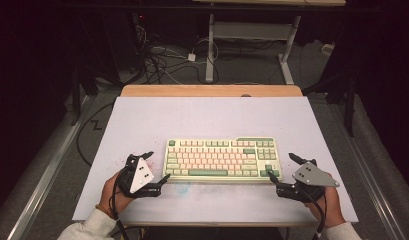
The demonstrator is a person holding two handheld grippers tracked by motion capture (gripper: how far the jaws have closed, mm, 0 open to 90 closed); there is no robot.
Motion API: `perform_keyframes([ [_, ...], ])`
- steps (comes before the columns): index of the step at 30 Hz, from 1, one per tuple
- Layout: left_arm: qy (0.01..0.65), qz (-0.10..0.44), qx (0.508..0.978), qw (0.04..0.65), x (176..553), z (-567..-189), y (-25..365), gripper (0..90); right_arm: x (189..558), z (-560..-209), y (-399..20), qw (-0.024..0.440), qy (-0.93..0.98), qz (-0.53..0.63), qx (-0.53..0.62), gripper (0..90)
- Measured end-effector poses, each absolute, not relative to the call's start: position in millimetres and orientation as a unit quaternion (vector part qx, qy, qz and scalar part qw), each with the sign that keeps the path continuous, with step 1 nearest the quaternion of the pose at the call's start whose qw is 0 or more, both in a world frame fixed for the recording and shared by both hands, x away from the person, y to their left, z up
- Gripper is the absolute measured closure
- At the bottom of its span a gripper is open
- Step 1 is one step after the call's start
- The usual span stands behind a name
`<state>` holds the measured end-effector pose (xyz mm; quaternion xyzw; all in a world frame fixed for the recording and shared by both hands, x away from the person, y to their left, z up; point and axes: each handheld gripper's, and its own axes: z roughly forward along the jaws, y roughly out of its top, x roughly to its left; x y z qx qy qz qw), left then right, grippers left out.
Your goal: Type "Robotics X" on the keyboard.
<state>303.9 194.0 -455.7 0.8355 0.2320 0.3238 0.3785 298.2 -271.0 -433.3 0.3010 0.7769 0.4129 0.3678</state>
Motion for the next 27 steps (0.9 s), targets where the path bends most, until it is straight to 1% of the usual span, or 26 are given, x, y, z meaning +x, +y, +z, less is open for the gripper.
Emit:
perform_keyframes([
  [3, 0.234, 0.319, 0.84, 0.372, 303, -459, 197, 14.5, 297, -437, -274, 0.375, 0.778, 0.406, 0.301, 16.0],
  [12, 0.245, 0.316, 0.844, 0.357, 293, -468, 207, 14.2, 293, -447, -283, 0.375, 0.776, 0.398, 0.314, 16.0],
  [20, 0.255, 0.307, 0.841, 0.365, 289, -470, 212, 14.2, 293, -455, -283, 0.373, 0.783, 0.386, 0.315, 16.0],
  [27, 0.253, 0.3, 0.844, 0.365, 290, -472, 213, 14.2, 288, -451, -280, 0.38, 0.778, 0.393, 0.309, 16.0],
])
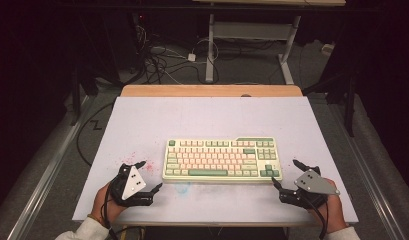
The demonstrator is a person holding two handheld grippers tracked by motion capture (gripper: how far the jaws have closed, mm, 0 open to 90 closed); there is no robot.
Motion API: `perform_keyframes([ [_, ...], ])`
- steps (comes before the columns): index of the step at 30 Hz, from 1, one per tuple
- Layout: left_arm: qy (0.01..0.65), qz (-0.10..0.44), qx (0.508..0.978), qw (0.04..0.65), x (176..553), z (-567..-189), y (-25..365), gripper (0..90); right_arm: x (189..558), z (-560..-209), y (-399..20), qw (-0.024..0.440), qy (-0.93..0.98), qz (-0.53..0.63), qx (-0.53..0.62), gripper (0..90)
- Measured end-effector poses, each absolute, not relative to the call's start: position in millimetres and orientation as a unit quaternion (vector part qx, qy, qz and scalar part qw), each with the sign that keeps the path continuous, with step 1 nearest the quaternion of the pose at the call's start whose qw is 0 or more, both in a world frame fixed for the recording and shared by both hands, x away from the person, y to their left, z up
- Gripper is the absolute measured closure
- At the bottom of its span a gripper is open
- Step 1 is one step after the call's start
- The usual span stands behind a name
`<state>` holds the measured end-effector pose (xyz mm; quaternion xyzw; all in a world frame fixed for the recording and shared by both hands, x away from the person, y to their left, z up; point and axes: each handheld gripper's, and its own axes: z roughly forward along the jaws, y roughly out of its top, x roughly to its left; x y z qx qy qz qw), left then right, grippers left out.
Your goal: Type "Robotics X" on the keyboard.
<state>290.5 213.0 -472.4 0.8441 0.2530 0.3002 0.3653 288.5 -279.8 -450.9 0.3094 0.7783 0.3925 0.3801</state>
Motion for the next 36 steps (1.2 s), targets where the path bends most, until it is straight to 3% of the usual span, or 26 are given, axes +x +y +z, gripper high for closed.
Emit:
perform_keyframes([
  [36, 0.251, 0.296, 0.844, 0.37, 296.4, -472.5, 208.7, 14.2, 288.7, -453.1, -281.4, 0.382, 0.778, 0.391, 0.309, 16.0],
])
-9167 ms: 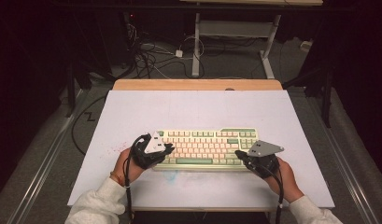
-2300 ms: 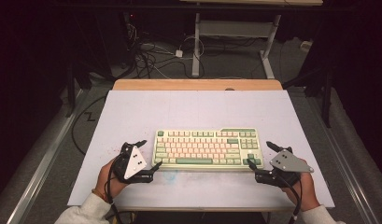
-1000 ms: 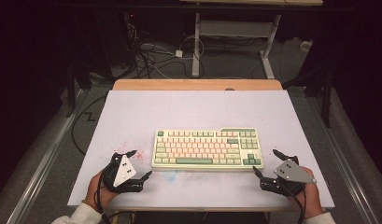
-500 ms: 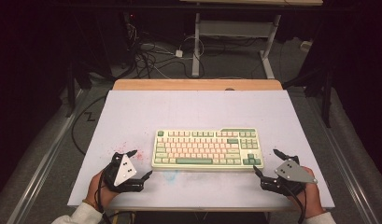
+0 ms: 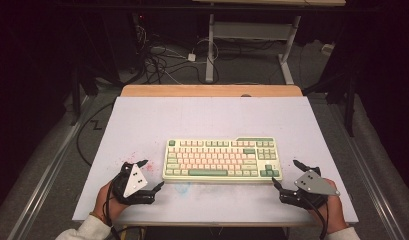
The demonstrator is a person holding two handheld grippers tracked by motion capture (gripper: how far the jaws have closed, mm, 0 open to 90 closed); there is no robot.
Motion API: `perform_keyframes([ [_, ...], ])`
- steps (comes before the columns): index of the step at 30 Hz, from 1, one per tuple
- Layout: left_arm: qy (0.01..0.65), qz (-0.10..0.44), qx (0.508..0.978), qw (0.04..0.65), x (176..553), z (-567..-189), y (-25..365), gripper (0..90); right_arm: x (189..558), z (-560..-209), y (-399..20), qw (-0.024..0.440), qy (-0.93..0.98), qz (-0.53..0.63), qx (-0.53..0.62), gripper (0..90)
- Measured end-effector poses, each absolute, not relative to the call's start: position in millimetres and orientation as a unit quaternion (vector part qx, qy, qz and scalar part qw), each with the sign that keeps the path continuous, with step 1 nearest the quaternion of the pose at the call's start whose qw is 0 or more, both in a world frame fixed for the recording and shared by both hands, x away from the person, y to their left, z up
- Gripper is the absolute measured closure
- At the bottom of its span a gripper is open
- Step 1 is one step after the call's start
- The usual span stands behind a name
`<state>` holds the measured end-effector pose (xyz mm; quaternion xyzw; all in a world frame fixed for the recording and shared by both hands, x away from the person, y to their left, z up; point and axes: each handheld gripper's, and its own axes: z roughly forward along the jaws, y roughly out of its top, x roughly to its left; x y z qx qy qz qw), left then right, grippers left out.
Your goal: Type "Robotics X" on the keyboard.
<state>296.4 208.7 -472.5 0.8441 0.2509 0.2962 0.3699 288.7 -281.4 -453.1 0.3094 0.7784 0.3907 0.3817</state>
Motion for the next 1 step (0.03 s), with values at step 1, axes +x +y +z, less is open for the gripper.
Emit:
perform_keyframes([
  [1, 0.249, 0.296, 0.845, 0.369, 296.8, -472.2, 208.5, 14.2, 288.9, -453.4, -281.6, 0.382, 0.779, 0.39, 0.309, 16.0],
])
